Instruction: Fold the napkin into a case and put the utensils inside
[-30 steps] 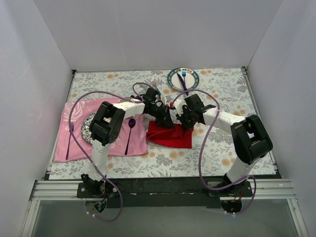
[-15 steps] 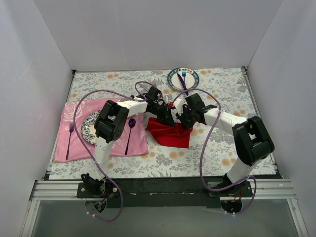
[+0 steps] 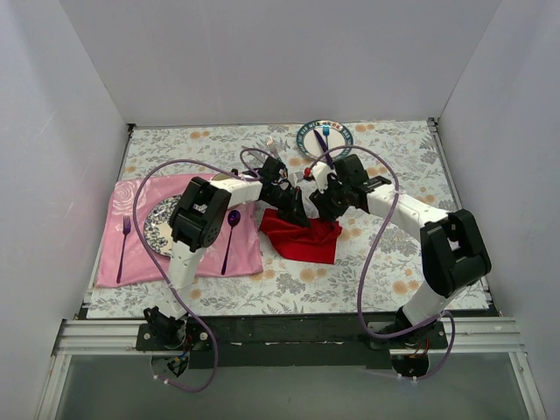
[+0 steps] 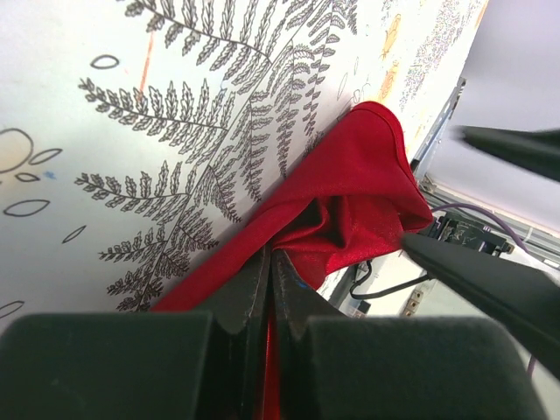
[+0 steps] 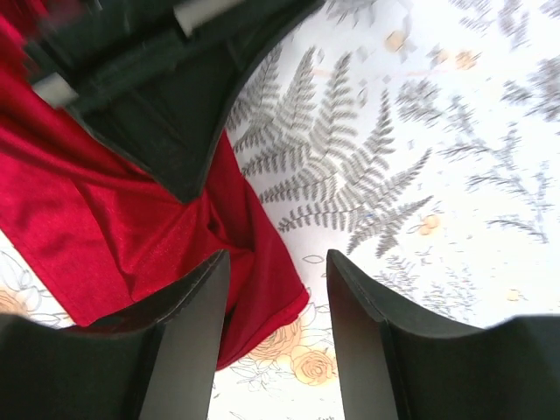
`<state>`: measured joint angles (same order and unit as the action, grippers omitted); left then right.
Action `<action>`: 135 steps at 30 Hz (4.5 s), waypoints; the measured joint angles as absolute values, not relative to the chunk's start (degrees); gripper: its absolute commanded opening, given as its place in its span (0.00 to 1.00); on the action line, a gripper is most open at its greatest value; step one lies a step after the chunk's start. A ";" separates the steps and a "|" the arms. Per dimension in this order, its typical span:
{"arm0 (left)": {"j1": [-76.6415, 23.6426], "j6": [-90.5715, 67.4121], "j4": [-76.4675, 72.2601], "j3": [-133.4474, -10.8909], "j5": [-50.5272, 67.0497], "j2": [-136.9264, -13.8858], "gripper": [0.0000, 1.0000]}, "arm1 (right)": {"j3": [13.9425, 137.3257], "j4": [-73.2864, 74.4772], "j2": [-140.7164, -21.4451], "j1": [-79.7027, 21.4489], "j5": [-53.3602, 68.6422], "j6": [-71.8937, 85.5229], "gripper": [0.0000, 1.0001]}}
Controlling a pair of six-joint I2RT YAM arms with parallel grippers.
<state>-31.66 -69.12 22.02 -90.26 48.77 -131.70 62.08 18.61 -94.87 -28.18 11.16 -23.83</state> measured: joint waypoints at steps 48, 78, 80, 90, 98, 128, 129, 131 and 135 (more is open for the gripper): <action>-31.20 -67.96 16.43 -81.56 52.25 -123.57 0.46 | 52.25 11.38 -94.59 -33.12 -3.57 -28.08 0.01; -54.59 6.42 0.21 -43.70 28.69 -88.09 0.40 | 54.68 13.98 -96.12 -32.99 -2.81 -25.02 0.01; -54.78 9.34 0.12 -43.70 27.75 -88.23 0.40 | 54.65 13.98 -96.12 -32.99 -2.83 -24.95 0.01; -55.07 17.10 -0.05 -43.62 23.07 -93.23 0.25 | 54.65 14.00 -96.12 -32.97 -2.81 -24.77 0.01; -55.24 15.53 -4.56 -43.66 20.05 -95.29 0.00 | 54.65 14.00 -96.12 -32.97 -2.76 -24.75 0.01; -35.48 -29.63 0.21 -64.14 31.18 -106.48 0.00 | 54.87 14.26 -96.16 -32.62 -2.17 -24.40 0.01; -35.03 -30.61 0.40 -65.01 31.57 -107.37 0.00 | 54.89 14.28 -96.16 -32.60 -2.17 -24.29 0.01; -34.20 -32.69 1.15 -66.26 31.57 -109.01 0.00 | 54.92 14.39 -96.16 -32.62 -2.13 -24.60 0.01; -32.93 -35.66 3.22 -66.26 31.83 -111.31 0.00 | 54.96 14.50 -96.18 -32.67 -1.98 -25.06 0.01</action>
